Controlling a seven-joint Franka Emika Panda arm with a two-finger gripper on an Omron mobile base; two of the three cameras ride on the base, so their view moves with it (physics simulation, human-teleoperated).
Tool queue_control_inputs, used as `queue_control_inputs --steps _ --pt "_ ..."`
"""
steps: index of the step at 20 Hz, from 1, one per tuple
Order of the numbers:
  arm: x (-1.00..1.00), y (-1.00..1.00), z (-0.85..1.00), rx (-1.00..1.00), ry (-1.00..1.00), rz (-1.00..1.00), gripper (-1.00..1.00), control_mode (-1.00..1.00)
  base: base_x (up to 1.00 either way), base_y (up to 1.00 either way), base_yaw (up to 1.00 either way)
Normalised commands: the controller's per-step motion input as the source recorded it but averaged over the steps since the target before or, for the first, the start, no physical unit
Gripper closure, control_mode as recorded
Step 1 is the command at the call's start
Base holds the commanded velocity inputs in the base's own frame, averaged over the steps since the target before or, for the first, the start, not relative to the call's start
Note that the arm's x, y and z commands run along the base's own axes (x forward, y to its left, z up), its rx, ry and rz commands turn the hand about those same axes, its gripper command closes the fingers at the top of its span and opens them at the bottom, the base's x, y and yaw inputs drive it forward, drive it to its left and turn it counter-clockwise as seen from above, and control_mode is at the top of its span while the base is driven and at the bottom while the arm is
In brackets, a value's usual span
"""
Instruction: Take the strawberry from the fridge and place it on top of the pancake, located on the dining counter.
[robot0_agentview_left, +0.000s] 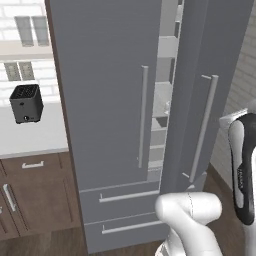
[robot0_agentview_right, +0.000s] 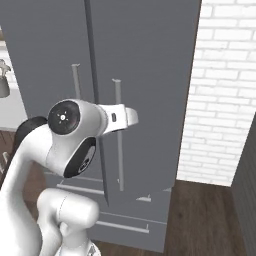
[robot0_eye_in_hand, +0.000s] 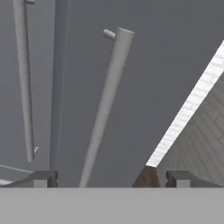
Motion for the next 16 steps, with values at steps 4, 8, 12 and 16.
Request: queue_control_inputs --steps 4,8,12,16 --pt "-0.21 0.37 0.43 -0.22 -0.06 0.0 -1.0 -1.0 0.0 0.0 0.0" --pt "-0.01 0.45 0.41 -0.25 -0.04 0.0 -1.0 -1.0 0.0 0.0 0.0" --pt "0.0 0.52 0.36 -0.24 -0.01 0.0 -1.0 -1.0 0.0 0.0 0.0" --pt "0.11 0.57 0.24 -0.23 0.0 0.0 -1.0 -1.0 0.0 0.0 0.0"
